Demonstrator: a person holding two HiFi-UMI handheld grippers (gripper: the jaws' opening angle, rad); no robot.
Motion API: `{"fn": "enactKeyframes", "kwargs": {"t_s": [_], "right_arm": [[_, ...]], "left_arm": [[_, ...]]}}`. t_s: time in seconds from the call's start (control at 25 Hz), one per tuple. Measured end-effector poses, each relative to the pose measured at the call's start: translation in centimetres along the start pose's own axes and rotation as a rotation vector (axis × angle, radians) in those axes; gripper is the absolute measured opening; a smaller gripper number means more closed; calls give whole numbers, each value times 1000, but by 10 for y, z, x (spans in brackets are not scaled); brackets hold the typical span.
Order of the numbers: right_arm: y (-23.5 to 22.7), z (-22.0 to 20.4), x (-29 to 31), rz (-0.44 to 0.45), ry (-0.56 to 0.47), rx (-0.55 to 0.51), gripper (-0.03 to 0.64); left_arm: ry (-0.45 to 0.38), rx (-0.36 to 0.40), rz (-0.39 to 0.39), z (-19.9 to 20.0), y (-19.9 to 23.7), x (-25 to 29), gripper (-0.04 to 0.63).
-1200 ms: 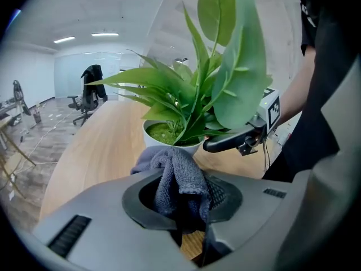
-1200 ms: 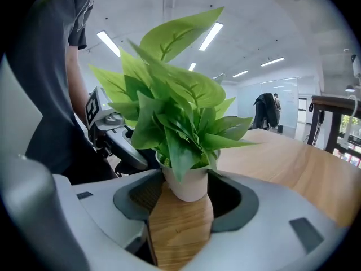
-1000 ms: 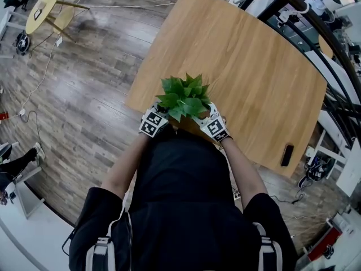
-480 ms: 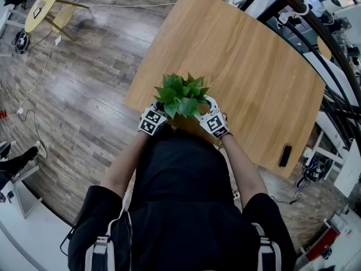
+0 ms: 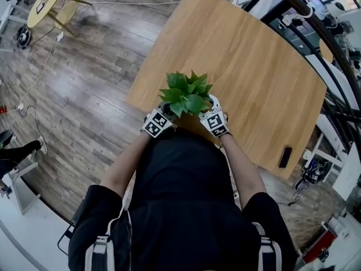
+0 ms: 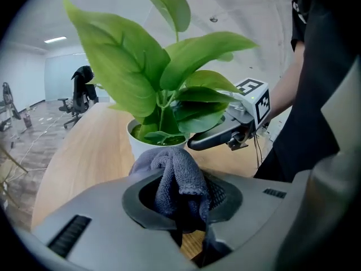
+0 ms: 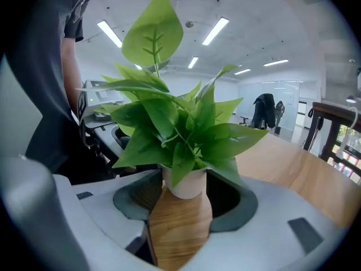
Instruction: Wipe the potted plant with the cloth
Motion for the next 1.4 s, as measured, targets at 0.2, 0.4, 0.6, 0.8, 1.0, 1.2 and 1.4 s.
{"fn": "enactKeyframes", "kwargs": {"t_s": [0.2, 0.4, 0.6, 0.8, 1.0, 1.2, 1.4], "right_arm": [[19, -3, -10, 44, -7, -22, 236], [28, -5, -16, 52, -13, 17, 236], [5, -2, -8, -12, 7, -88, 238], [0, 6, -1, -2, -4, -110, 238], [-2, 7, 2, -35, 8, -85, 237], [0, 8, 3, -37, 0, -81, 236], [11, 7, -2, 4, -3, -85, 236]], "left_arm": [[-59, -92, 51, -3, 17, -8, 115], [-143, -225, 114, 4, 36, -21, 114], [-125, -190, 106, 10, 35, -20, 115], [-95, -123, 103, 8, 30, -14, 114], [-46, -35, 53, 3, 17, -10, 114], [-71, -19, 56, 2, 8, -11, 114], [-91, -60, 84, 1, 17, -15, 114]]}}
Point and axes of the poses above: the fingertips, and each gripper's own axes: x forward along the fingers, y to its left, z out of its top, the point moved 5 cm from there along -x, backward along the fingers, and after that the axes turned 8 degrees about -z, right-handed, at the moved point
